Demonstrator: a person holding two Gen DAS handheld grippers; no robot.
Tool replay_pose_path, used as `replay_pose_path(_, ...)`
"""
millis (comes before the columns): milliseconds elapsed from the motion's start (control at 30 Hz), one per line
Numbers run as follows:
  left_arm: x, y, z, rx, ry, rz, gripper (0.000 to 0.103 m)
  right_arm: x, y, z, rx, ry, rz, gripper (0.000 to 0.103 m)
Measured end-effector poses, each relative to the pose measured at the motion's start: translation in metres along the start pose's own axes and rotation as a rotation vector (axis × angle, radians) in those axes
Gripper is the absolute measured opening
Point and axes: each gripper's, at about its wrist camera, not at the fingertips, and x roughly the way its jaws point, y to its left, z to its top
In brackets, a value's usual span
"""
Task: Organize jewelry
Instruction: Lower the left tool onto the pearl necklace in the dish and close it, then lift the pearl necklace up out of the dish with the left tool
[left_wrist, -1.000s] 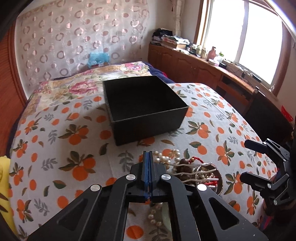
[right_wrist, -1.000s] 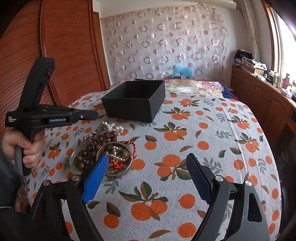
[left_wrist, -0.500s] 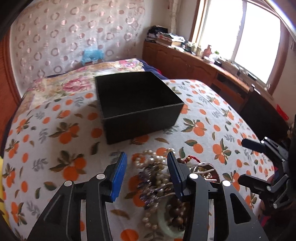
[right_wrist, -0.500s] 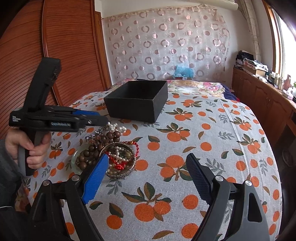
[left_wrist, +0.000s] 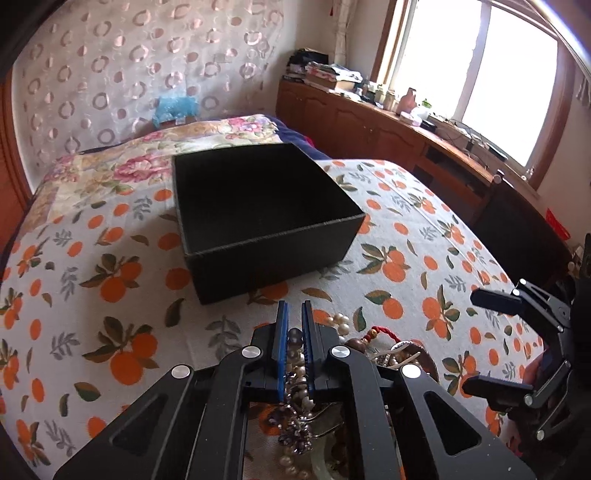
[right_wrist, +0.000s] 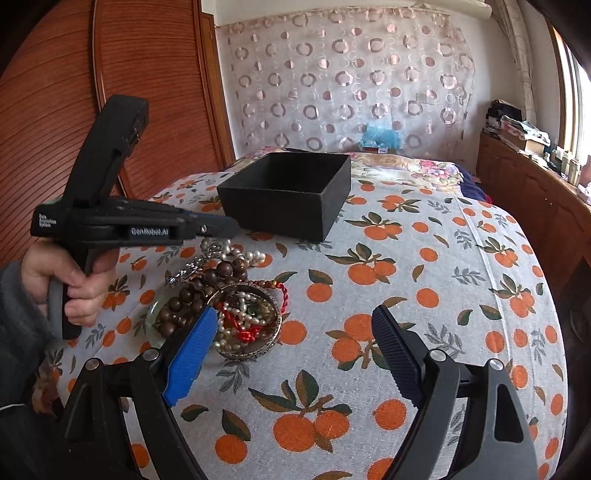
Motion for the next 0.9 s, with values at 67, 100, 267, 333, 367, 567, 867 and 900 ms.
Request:
replay_pose_path(67,-0.007,0.002,0.001,-0.010,-0.014,0.010,0.006,0.000,0.001,-0.001,-0.005,0.004,0.000,0.087)
replay_pose_path(100,-0.012,0.003,0.002,-0.014,-0.027,0.014,0.006,0.000,0.000,-0.001,-0.006,0.005,0.001,0.087)
replay_pose_path(267,-0.043,0.004,0.011,-0.020,-0.102,0.028,0.006,0.002,0.000,0.002,-0.011,0.010,0.004,0.087)
replay_pose_path(333,-0.055,0.004,0.015,-0.020,-0.127,0.032,0.006,0.003,0.000,0.003,-0.017,0.013,0.012,0.087)
replay_pose_path(367,-0.061,0.002,0.017,-0.018,-0.143,0.033,0.006,0.003,0.001,0.004,-0.020,0.016,0.019,0.086)
replay_pose_path(567,-0.091,-0.005,0.028,-0.003,-0.217,0.038,0.006,0.008,0.007,0.006,-0.038,0.028,0.039,0.083)
replay_pose_path(867,-0.124,-0.014,0.050,0.014,-0.298,0.048,0.000,0.009,0.016,0.009,-0.058,0.031,0.050,0.083)
replay_pose_path(900,-0.129,-0.015,0.054,0.016,-0.315,0.048,0.000,0.009,0.016,0.009,-0.058,0.030,0.051,0.083)
